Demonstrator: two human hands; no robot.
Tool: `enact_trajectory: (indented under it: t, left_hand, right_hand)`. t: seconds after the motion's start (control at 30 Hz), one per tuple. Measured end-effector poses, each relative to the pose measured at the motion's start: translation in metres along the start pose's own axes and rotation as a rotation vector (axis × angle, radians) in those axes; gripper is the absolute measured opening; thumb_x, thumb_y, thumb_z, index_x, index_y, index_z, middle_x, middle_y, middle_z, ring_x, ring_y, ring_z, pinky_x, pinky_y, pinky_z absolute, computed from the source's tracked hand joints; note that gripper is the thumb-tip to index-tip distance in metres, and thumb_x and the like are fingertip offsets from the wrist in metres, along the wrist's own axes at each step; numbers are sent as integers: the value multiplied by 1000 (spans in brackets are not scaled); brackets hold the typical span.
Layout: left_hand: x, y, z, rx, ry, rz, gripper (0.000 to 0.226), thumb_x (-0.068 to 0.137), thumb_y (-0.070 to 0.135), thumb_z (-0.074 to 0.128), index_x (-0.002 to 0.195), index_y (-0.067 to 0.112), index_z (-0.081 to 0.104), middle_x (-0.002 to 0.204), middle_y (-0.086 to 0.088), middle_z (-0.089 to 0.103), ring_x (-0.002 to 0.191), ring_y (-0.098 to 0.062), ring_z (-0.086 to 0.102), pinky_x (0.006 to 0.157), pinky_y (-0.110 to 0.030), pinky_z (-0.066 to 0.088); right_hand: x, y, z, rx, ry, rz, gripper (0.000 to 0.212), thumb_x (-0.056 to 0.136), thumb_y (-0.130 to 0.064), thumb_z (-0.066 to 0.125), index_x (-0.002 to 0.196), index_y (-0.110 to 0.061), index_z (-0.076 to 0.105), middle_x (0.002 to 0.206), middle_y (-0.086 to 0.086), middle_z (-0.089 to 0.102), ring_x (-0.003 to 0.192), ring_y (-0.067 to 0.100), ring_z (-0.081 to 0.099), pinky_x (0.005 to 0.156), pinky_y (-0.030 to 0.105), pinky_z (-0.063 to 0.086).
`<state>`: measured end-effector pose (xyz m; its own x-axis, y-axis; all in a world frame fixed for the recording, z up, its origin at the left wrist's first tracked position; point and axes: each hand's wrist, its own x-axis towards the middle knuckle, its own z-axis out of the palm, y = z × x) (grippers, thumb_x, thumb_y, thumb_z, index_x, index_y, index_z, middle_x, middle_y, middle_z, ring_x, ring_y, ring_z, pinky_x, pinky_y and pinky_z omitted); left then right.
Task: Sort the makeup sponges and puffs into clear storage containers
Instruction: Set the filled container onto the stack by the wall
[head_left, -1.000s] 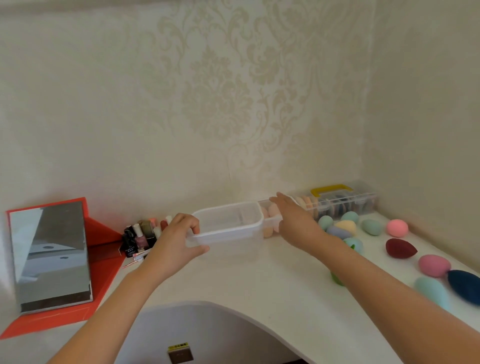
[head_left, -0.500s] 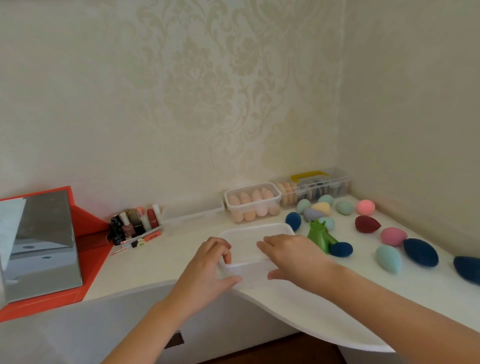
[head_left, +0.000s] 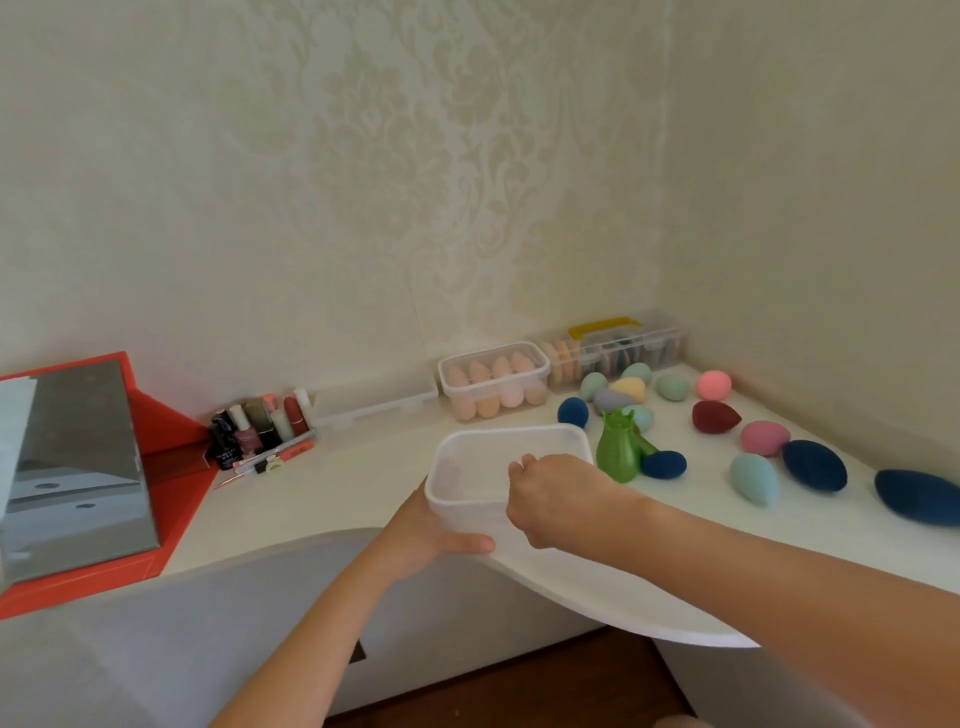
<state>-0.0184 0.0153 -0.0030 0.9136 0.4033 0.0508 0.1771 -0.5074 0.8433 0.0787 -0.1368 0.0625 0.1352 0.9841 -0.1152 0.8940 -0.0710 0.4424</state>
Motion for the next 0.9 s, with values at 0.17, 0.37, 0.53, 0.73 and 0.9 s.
enact_trajectory:
  t: [0.17,0.37,0.53,0.73,0.9]
  left_hand:
    - [2,4,-2,21,-20,-21,74,61,8,87,109,48,46,97,50,54,94,29,48,84,-1,41]
    - [4,-1,-1,47,15,-19,74,58,16,89,110,49,48,106,36,59,104,15,52,78,-5,39]
    - [6,-1,1,64,28,-38,72,57,19,89,99,56,44,106,33,53,104,9,49,84,-13,39]
    - [8,-3,6,84,20,-113,88,41,53,86,118,52,43,128,14,49,124,-11,41,109,-38,34]
    - [10,-1,8,12,-14,-80,69,51,34,88,113,40,59,112,14,66,107,-5,59,97,-35,48]
  right_hand:
    - [-2,-3,-5,-31,20,-70,19,88,-2,51,72,-9,46,64,5,36,63,22,42,54,29,39]
    - [3,-6,-10,-39,37,-87,36,85,-2,55,58,-11,33,59,1,36,52,16,35,45,26,30]
    - [-1,-3,-12,-33,18,-93,37,85,-3,54,58,-13,32,60,1,36,51,14,31,44,25,26]
    - [-4,0,-13,53,-2,-19,30,85,-3,55,61,-12,39,62,1,38,58,17,42,51,26,36]
    - [4,-24,-7,158,64,446,64,34,-14,91,81,19,64,75,37,62,66,44,66,57,41,55]
